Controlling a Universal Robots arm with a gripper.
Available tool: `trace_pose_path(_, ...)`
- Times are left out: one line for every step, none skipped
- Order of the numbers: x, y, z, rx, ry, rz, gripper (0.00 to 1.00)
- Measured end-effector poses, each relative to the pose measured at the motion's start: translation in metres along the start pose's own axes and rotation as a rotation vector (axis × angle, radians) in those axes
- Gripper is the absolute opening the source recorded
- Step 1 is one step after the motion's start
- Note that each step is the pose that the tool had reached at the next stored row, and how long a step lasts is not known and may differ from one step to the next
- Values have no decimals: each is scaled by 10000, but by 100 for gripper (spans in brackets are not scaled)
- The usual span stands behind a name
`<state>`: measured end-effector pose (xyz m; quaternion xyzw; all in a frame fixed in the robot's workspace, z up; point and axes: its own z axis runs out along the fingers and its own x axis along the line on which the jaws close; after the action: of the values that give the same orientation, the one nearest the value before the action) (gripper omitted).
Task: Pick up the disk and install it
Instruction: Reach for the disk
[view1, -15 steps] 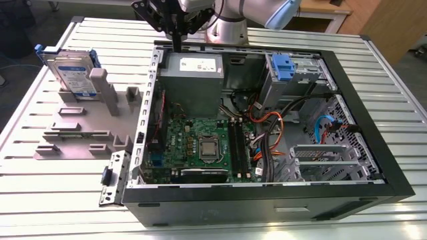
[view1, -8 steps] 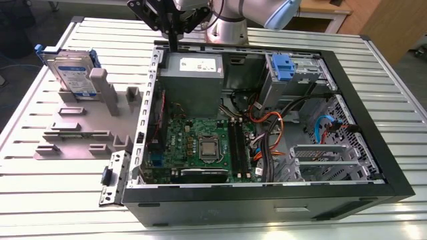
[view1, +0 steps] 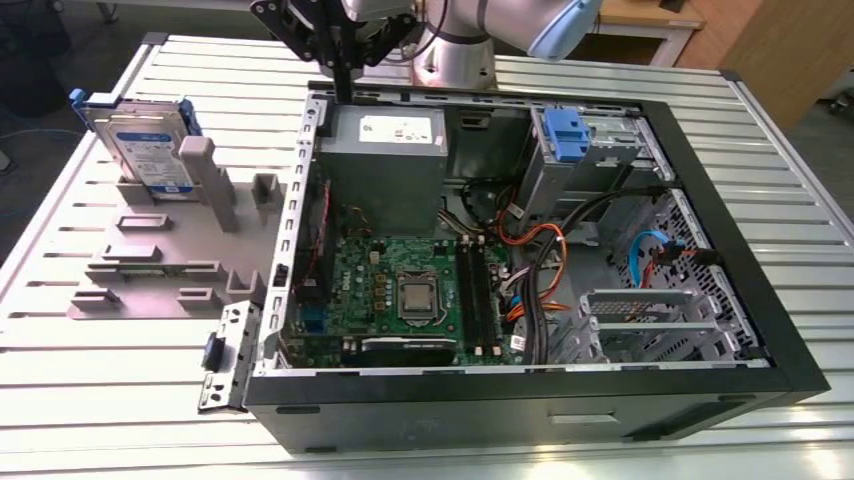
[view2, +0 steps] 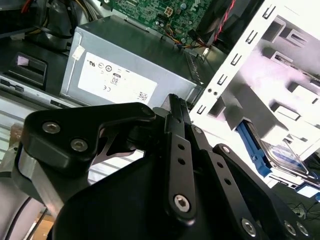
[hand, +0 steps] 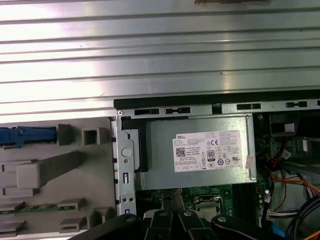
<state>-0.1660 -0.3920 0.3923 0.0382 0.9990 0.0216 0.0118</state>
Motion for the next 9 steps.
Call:
trace_pose_path(15, -1, 1, -1, 0, 0, 11)
trace_pose_path(35, -2, 1, -1, 0, 0, 11)
trace_pose_path(53, -3, 1, -2, -2, -1, 11)
trace_pose_path(73, -4, 1, -2, -1, -1, 11)
trace_pose_path(91, -5, 1, -2, -1, 0, 11)
trace_pose_path(107, -6, 0, -2, -1, 0, 11)
trace_pose_path(122, -7, 0, -2, -1, 0, 11)
trace_pose_path(135, -8, 0, -1, -1, 0, 11)
trace_pose_path(147, -9, 1, -2, -2, 1, 11)
